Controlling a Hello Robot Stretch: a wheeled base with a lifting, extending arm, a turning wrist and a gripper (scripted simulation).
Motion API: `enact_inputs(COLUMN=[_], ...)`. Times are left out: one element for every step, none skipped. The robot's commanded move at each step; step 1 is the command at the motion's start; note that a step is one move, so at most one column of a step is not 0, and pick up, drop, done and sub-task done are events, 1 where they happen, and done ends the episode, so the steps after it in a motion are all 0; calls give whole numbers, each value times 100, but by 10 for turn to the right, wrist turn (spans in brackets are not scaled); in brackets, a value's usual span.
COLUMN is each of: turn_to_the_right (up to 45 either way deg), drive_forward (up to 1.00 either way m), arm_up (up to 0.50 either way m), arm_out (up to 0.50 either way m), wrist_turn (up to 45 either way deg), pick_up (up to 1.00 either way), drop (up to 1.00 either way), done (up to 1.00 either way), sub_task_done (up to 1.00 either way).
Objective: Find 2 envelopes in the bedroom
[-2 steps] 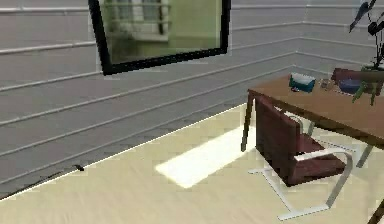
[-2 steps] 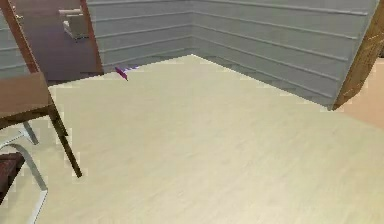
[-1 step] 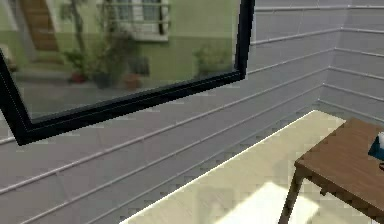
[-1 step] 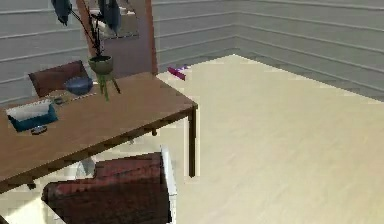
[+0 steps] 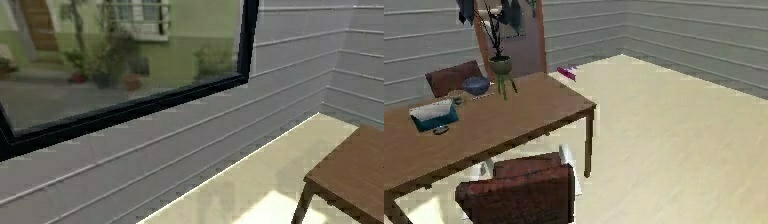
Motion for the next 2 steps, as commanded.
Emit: enact_inputs(turn_to_the_right=[450,0], drive_forward=[0,0], arm_up=[0,0], arm_out=[0,0], wrist_turn=[0,0], pick_up=[0,0], drop=[0,0], done=[0,100], sub_task_done=[0,0])
